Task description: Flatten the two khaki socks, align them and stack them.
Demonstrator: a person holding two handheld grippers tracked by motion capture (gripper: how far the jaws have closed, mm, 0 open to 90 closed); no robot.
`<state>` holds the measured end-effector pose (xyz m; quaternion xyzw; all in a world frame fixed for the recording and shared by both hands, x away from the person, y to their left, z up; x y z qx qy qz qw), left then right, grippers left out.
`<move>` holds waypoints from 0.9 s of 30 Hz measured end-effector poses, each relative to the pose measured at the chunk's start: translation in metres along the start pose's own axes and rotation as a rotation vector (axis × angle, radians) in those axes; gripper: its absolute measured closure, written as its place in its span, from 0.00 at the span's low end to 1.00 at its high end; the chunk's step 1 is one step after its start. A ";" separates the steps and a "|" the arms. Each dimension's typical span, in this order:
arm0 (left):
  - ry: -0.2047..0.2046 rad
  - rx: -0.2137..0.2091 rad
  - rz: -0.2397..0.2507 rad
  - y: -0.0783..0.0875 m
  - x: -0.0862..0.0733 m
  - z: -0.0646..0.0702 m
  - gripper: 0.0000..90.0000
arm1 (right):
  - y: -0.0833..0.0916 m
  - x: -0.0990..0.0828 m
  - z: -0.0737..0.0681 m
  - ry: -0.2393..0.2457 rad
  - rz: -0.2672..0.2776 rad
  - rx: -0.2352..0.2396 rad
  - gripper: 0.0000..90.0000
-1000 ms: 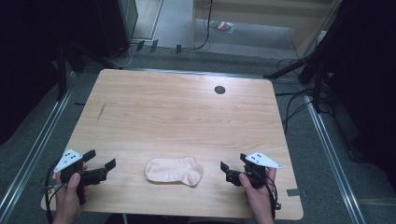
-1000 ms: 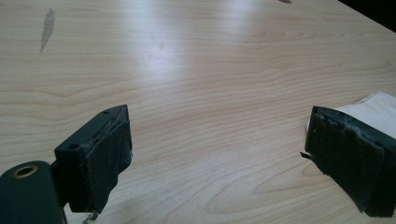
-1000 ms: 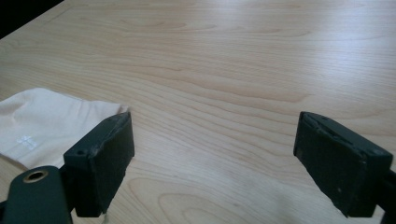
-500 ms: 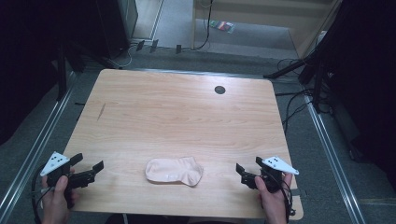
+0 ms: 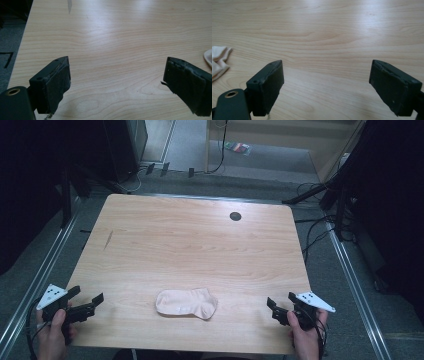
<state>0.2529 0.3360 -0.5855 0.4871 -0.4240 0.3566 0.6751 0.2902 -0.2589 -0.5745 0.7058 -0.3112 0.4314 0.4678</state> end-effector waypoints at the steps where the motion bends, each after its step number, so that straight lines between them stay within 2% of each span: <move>1: -0.003 0.002 0.001 0.000 0.000 -0.002 0.09 | 0.001 -0.001 0.003 -0.001 -0.002 -0.004 0.14; 5: 0.008 0.017 -0.002 0.003 -0.002 -0.014 0.09 | 0.008 -0.007 0.018 -0.013 -0.004 -0.020 0.14; 6: 0.008 0.017 -0.002 0.003 -0.002 -0.014 0.09 | 0.008 -0.007 0.018 -0.013 -0.004 -0.020 0.14; 7: 0.012 0.019 -0.002 0.003 -0.003 -0.017 0.09 | 0.011 -0.010 0.025 -0.009 -0.006 -0.034 0.14; 8: 0.018 0.022 0.000 0.004 -0.003 -0.019 0.09 | 0.011 -0.010 0.025 -0.009 -0.006 -0.034 0.14; 15: 0.026 0.040 -0.001 0.007 -0.004 -0.030 0.09 | 0.021 -0.015 0.048 -0.026 0.002 -0.075 0.14; 17: 0.036 0.048 -0.004 0.007 -0.005 -0.034 0.09 | 0.023 -0.015 0.052 -0.037 0.006 -0.080 0.14; 21: 0.045 0.037 -0.005 0.006 -0.007 -0.034 0.09 | 0.024 -0.019 0.060 -0.035 -0.004 -0.091 0.14; 23: 0.044 0.029 -0.012 0.006 -0.007 -0.034 0.09 | 0.025 -0.018 0.060 -0.041 0.008 -0.087 0.14; 27: 0.065 0.026 0.006 0.007 -0.006 -0.035 0.09 | 0.027 -0.018 0.060 -0.037 0.016 -0.081 0.15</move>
Point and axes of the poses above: each handheld gripper's, and its own axes: y roughly backward along the jaws, x roughly out of its top, z roughly to its right, the point moved 8 cm from there along -y, roughly forward along the jaws, and after that the axes turned 10 degrees about z, right-handed, at the moved point
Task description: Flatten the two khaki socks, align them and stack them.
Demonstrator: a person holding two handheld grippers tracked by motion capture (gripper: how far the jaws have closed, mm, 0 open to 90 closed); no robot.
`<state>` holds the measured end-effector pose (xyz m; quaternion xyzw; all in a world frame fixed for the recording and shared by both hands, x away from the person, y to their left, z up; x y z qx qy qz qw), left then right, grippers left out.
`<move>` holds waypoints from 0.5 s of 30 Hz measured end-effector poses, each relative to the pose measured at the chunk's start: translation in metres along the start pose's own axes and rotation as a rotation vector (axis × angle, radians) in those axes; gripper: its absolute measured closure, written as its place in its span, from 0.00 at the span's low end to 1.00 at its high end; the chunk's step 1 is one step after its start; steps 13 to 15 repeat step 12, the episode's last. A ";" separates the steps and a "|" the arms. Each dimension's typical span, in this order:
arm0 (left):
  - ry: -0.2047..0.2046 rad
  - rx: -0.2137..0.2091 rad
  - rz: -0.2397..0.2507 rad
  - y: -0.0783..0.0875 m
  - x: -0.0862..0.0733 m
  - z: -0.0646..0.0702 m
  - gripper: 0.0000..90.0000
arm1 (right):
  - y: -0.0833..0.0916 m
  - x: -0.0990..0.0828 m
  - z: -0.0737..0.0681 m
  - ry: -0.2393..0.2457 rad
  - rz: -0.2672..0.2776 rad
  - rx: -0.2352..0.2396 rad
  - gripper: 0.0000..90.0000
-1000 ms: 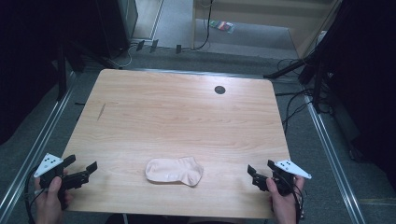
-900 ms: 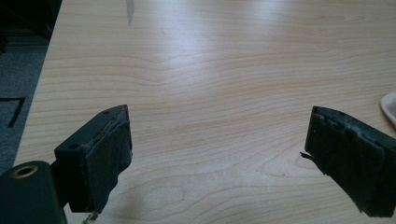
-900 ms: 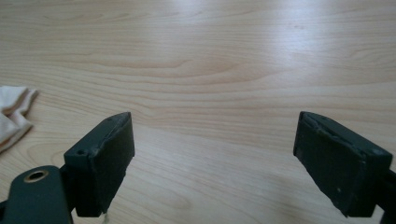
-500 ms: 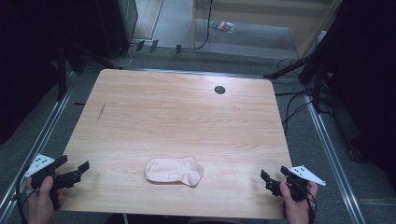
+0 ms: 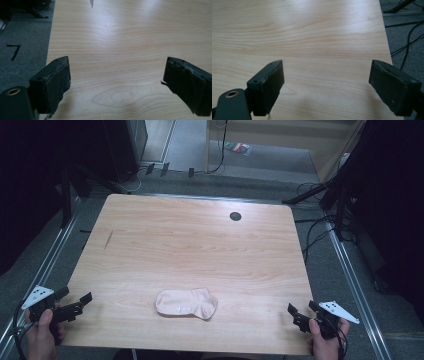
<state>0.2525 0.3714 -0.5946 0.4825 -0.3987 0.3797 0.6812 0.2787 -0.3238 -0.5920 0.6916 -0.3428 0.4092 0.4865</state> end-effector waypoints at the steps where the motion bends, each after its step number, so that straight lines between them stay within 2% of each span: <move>1: 0.001 -0.006 -0.001 0.000 0.000 0.000 0.09 | 0.000 0.000 0.000 0.000 0.000 0.000 0.15; 4: -0.003 -0.016 -0.010 -0.001 -0.001 0.001 0.09 | -0.001 -0.001 -0.002 0.019 -0.008 0.004 0.15; 10: -0.008 -0.020 -0.014 -0.003 0.000 0.003 0.09 | -0.001 -0.001 0.002 -0.021 -0.012 0.005 0.14; 15: -0.014 -0.012 -0.015 -0.003 0.000 0.003 0.09 | -0.001 0.000 0.002 -0.023 -0.005 0.001 0.15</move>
Point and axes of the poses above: each handheld gripper's, and its own axes: y roughly backward along the jaws, x roughly out of its top, z roughly to its right, the point moved 8 cm from there along -y, roughly forward along the jaws, and after that the axes turned 10 degrees about z, right-handed, at the moved point
